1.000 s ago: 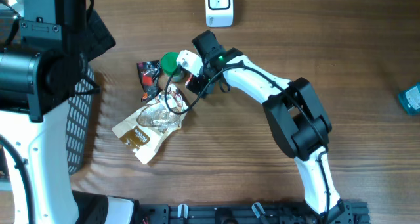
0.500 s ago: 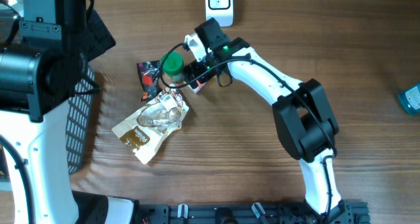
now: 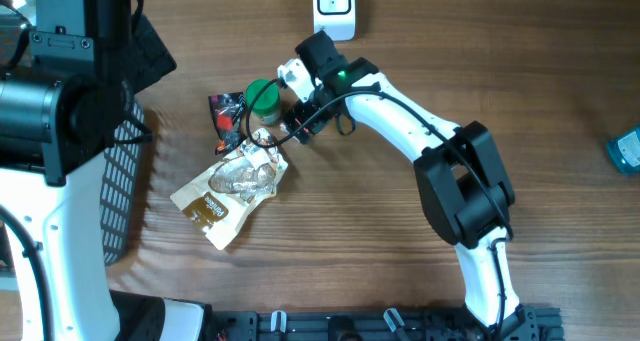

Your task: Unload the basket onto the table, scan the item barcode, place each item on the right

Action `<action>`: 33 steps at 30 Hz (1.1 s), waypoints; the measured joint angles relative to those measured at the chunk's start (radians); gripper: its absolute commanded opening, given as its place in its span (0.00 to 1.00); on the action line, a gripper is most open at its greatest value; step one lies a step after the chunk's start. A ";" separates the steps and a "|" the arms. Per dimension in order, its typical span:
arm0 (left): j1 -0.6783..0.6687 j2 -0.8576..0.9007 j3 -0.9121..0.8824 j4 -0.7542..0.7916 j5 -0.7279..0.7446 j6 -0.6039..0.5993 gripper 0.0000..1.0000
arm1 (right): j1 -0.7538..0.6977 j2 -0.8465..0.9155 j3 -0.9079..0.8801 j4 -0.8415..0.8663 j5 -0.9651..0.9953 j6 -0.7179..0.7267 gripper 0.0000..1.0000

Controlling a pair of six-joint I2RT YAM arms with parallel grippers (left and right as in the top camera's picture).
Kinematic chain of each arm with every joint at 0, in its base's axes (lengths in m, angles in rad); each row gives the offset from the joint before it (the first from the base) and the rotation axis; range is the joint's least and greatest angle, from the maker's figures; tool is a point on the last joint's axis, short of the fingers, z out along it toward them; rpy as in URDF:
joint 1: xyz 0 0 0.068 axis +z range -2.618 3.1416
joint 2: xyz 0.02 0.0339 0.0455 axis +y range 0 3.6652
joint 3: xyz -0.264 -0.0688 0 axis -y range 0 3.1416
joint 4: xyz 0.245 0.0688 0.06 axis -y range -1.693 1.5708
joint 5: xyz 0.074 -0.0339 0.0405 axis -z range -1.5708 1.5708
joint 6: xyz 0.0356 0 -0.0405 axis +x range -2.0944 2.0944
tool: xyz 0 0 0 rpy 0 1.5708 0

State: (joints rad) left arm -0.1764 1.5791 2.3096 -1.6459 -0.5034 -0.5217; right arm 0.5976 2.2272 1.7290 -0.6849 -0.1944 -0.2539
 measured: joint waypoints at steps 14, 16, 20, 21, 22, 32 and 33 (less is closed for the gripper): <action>0.000 0.000 0.000 0.000 0.000 0.000 1.00 | 0.023 0.063 0.003 0.013 0.012 -0.054 0.64; 0.000 0.000 0.000 0.000 0.000 0.000 1.00 | 0.023 0.066 0.003 0.023 0.012 -0.056 0.63; 0.000 0.000 0.000 0.000 0.000 0.000 1.00 | 0.023 0.066 0.003 0.039 0.012 -0.050 0.63; 0.000 0.000 0.000 0.000 0.000 0.000 1.00 | 0.023 0.066 0.003 0.039 0.012 -0.041 0.63; 0.000 0.000 0.000 0.000 0.000 0.000 1.00 | 0.023 0.067 0.006 0.039 0.013 -0.022 0.63; 0.000 0.000 0.000 0.000 0.000 0.000 1.00 | -0.010 0.054 0.238 -0.309 0.012 0.374 0.62; 0.000 0.000 0.000 0.000 0.000 0.000 1.00 | -0.022 0.039 0.253 -0.340 0.003 0.418 0.62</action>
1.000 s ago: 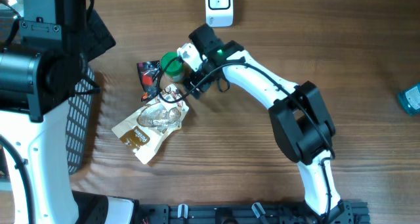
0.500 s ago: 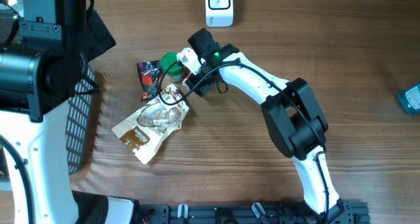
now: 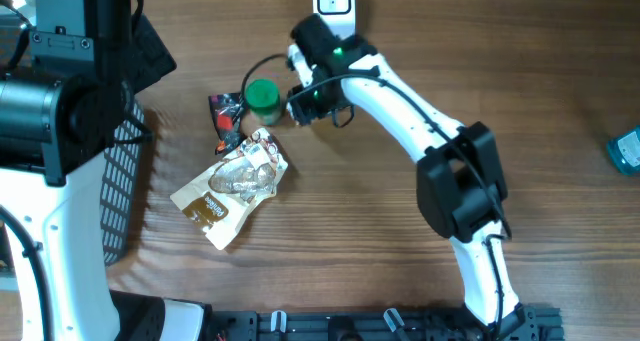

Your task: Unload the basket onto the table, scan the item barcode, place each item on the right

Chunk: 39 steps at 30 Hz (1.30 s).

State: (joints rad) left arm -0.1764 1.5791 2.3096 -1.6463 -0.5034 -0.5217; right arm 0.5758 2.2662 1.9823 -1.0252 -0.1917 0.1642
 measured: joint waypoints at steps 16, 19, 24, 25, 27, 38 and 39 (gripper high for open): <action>0.000 0.000 0.000 0.000 0.000 0.000 1.00 | -0.148 -0.049 0.016 -0.280 -0.472 0.203 0.63; 0.000 0.000 0.000 0.001 0.000 0.000 1.00 | -0.148 -0.049 0.016 -0.135 -0.370 0.195 0.64; 0.000 0.000 0.000 0.000 0.000 0.000 1.00 | -0.148 -0.049 0.017 0.290 -0.138 0.060 0.64; 0.000 0.000 0.000 0.002 0.000 0.000 1.00 | -0.148 -0.049 0.016 0.383 -0.097 0.028 0.64; 0.000 0.000 0.000 0.000 0.000 0.000 1.00 | -0.148 -0.048 0.015 0.521 -0.029 -0.039 0.65; 0.000 0.000 0.000 0.001 0.000 0.000 1.00 | -0.218 0.142 0.014 1.064 0.087 -0.276 0.70; 0.000 0.000 0.000 0.001 0.000 0.000 1.00 | -0.234 0.163 0.014 1.086 0.087 -0.279 0.71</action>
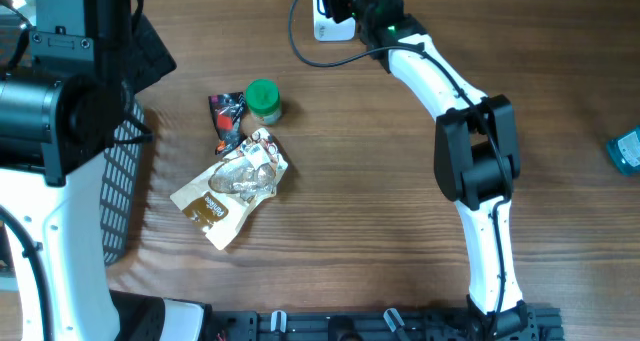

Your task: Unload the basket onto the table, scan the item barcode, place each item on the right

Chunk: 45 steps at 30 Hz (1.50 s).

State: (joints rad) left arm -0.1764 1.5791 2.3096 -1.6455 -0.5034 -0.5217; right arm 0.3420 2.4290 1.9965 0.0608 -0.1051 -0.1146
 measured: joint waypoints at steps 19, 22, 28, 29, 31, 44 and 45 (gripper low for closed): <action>0.000 0.000 0.000 0.000 0.000 0.000 1.00 | 0.002 0.109 -0.001 0.105 -0.059 -0.007 0.72; 0.000 0.000 0.000 0.000 0.000 0.000 1.00 | 0.002 0.109 -0.001 0.099 -0.059 -0.007 0.72; 0.000 0.000 0.000 0.000 0.000 0.000 1.00 | 0.002 0.109 0.000 0.024 -0.054 -0.033 0.72; 0.000 0.000 0.000 0.000 0.000 0.000 1.00 | 0.002 0.099 0.000 -0.008 -0.051 -0.038 0.71; 0.000 0.000 0.000 0.000 0.000 0.000 1.00 | 0.002 0.080 0.000 -0.064 -0.041 -0.042 0.71; 0.000 0.000 0.000 -0.001 0.000 0.000 1.00 | -0.262 -0.370 -0.028 -1.046 0.495 0.199 0.73; 0.000 0.000 0.000 0.000 0.000 0.000 1.00 | -0.318 -0.368 -0.071 -1.064 0.504 0.230 0.73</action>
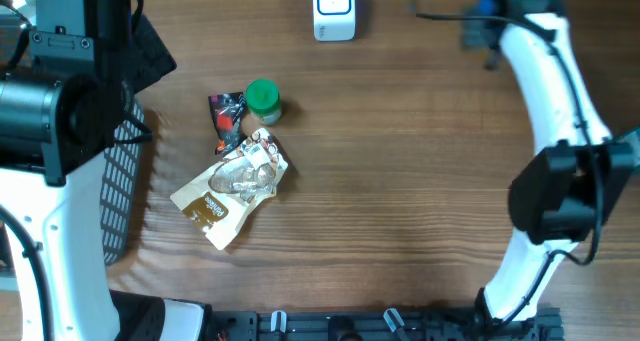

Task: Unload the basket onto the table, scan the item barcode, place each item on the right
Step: 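Carry the red packet to the right edge and release it, then reach the right gripper to the green-lidded jar and grasp its lid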

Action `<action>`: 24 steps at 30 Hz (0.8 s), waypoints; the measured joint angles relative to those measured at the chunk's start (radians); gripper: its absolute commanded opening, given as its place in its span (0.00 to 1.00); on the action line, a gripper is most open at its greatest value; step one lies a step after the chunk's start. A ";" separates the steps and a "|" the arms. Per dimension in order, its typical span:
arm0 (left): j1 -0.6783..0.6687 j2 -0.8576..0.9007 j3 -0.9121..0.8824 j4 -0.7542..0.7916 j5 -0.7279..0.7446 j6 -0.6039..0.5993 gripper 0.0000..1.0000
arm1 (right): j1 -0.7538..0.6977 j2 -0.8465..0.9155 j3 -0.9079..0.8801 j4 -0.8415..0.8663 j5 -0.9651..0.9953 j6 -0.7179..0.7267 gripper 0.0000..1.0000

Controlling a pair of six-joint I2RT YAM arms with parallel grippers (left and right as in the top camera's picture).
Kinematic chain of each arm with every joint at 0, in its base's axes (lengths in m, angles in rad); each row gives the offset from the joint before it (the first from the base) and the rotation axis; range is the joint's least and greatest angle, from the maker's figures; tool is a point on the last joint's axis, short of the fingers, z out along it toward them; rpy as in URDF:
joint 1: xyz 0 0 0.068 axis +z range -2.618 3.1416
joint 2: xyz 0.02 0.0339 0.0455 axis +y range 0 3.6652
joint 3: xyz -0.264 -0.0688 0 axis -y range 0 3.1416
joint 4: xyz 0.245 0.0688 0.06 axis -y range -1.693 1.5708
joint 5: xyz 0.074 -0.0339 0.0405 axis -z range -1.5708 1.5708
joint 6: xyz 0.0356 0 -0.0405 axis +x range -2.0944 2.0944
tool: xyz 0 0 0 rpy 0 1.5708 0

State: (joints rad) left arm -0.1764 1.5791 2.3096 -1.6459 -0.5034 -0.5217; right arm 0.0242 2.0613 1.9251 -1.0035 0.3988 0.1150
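The white barcode scanner [333,9] stands at the table's far edge, middle. Three items lie left of centre: a green-lidded jar [263,99], a dark snack packet [226,119] touching it, and a tan foil pouch [232,186] just below. My right arm reaches up the right side, and its gripper [480,26] is at the far edge, well right of the scanner. The gripper is blurred, so its jaws and anything between them cannot be made out. Only the bulky body of my left arm [60,101] shows at the left; its gripper is out of view.
A black mesh basket [122,196] stands at the left edge beside the left arm. A black cable [440,16] trails from the right wrist along the far edge. The right arm's elbow [565,196] hangs over the right side of the table.
My right gripper was at the scanner and is now far to its right, at the table's back edge. The jar, packet and pouch lie where they were.
My right gripper was first down beside the green jar and the top of the pouch. Then it was a little higher, right of the jar. Later it was at the scanner, and now far right. The three items have not shifted.
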 measured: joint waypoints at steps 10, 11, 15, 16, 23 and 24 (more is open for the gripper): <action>0.000 0.000 0.000 0.000 0.000 0.000 1.00 | -0.376 0.016 -0.250 0.137 0.021 0.079 1.00; 0.000 0.000 0.000 0.000 0.000 0.000 1.00 | -0.396 0.016 -0.250 0.144 0.021 0.079 1.00; 0.000 0.000 0.000 0.000 0.000 0.000 1.00 | -0.431 0.016 -0.249 0.126 0.017 0.091 1.00; 0.000 0.000 0.000 0.000 0.000 0.000 1.00 | -0.424 0.016 -0.241 0.108 -0.004 0.090 1.00; 0.000 0.000 0.000 0.000 0.000 0.000 1.00 | -0.076 -0.052 -0.092 0.035 -0.370 0.061 1.00; 0.000 0.000 0.000 0.000 0.000 0.000 1.00 | -0.019 -0.053 -0.090 0.039 -0.383 0.049 1.00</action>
State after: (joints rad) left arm -0.1764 1.5791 2.3096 -1.6459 -0.5034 -0.5217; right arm 0.0051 2.0083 1.8351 -0.9642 0.0158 0.1638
